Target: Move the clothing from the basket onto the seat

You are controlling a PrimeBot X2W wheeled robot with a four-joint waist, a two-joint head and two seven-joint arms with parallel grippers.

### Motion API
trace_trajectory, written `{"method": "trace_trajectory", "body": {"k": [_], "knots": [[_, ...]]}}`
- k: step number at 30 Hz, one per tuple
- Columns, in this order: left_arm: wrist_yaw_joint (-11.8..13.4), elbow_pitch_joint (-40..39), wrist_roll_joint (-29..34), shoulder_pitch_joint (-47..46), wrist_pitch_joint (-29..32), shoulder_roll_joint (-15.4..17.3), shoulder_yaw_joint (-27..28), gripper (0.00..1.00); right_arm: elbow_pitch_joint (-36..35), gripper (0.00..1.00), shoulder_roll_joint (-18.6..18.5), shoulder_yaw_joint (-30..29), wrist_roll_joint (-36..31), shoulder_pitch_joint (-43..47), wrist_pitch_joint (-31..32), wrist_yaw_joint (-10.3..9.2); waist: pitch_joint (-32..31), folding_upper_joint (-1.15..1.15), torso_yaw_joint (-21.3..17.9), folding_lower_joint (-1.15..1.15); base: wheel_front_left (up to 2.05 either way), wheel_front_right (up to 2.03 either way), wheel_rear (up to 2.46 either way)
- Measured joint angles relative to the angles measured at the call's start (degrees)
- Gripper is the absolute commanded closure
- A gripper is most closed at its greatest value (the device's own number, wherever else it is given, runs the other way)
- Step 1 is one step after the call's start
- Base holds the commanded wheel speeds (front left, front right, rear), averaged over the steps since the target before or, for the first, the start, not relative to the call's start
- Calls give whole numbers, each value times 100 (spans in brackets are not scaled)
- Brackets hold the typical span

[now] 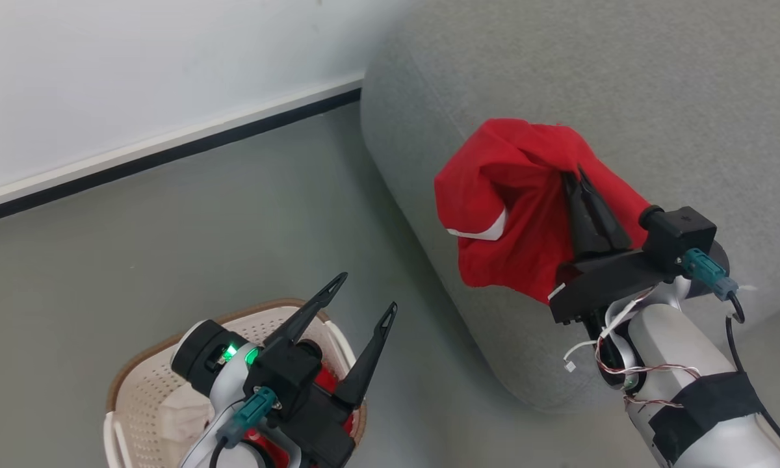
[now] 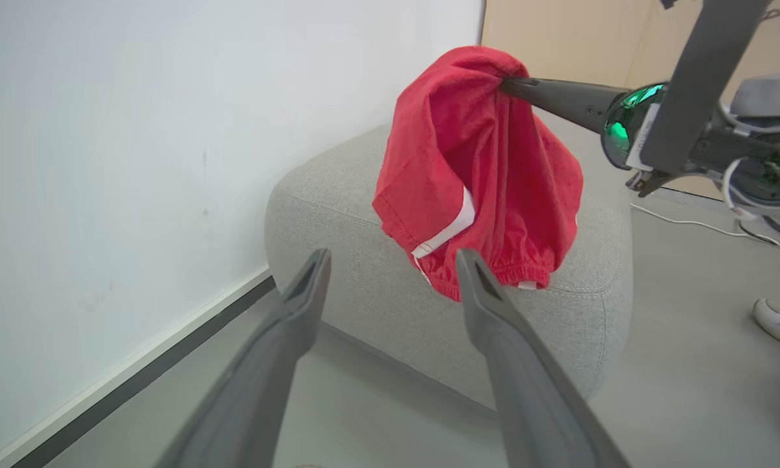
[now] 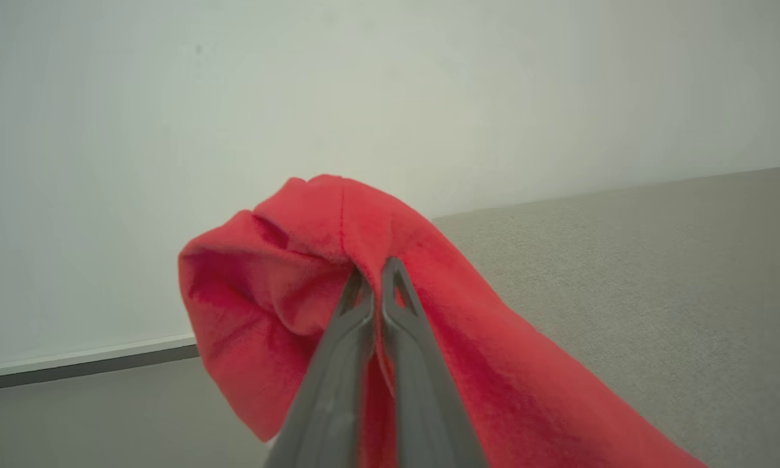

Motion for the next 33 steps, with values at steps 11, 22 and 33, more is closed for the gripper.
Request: {"method": "trace_trajectory", "body": {"k": [11,22,33], "knots": [[-2,-97,65,-119,126,42,-76,0,-68,100,-43,-355,-34,25,0,-33,158,0,-368,0,0,0,0],[-48,-175,126,-261,269,35,-179,0,-48,100,-417,-1150,-23,-405,-2,-102,348,0,-291,0,0,0,0],[-57,-376,250,-412,318,32,-243,0,162,100,-742,-1907,146,-1125,-41,-134,646,0,-75,-1,0,0,0]]}}
